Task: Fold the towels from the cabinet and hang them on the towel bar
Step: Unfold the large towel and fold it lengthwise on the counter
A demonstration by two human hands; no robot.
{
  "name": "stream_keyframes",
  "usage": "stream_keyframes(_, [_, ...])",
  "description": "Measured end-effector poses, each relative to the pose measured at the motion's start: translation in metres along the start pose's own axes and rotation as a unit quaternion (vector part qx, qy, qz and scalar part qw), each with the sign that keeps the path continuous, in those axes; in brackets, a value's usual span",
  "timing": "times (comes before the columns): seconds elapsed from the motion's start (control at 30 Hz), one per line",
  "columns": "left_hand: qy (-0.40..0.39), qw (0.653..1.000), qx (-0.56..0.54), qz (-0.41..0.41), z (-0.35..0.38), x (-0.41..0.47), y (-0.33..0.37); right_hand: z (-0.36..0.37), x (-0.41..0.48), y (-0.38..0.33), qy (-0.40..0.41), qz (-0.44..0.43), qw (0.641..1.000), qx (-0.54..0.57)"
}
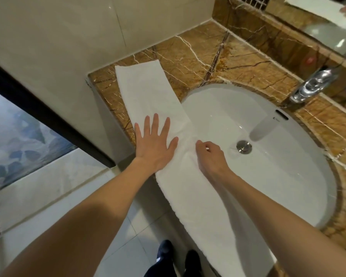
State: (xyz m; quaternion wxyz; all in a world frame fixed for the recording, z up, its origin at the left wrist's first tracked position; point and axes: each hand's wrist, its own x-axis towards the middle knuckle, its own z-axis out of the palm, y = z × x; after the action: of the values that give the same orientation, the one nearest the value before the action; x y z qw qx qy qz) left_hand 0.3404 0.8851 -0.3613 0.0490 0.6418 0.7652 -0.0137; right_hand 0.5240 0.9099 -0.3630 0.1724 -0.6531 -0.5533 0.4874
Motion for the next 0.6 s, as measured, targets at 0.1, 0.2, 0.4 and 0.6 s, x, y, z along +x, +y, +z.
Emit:
stream_keyframes(0.1, [0.001,1.0,-0.002,0.004,0.0,0.001,0.0,-0.007,-0.003,0.008,-0.014,0.024,0.999,-0.03])
stream_keyframes(0.2, [0.001,1.0,-0.005,0.003,-0.001,0.001,-0.001,-0.013,-0.009,0.015,-0.093,0.047,0.994,0.037])
stream_keyframes(0.4, [-0.02,1.0,0.003,0.005,-0.002,0.002,-0.002,-0.037,-0.007,0.012,-0.179,0.094,0.973,0.11])
stream_keyframes(0.6, [-0.032,0.999,0.015,0.02,-0.004,0.001,-0.007,-0.06,-0.022,0.011,-0.211,0.091,0.969,0.09])
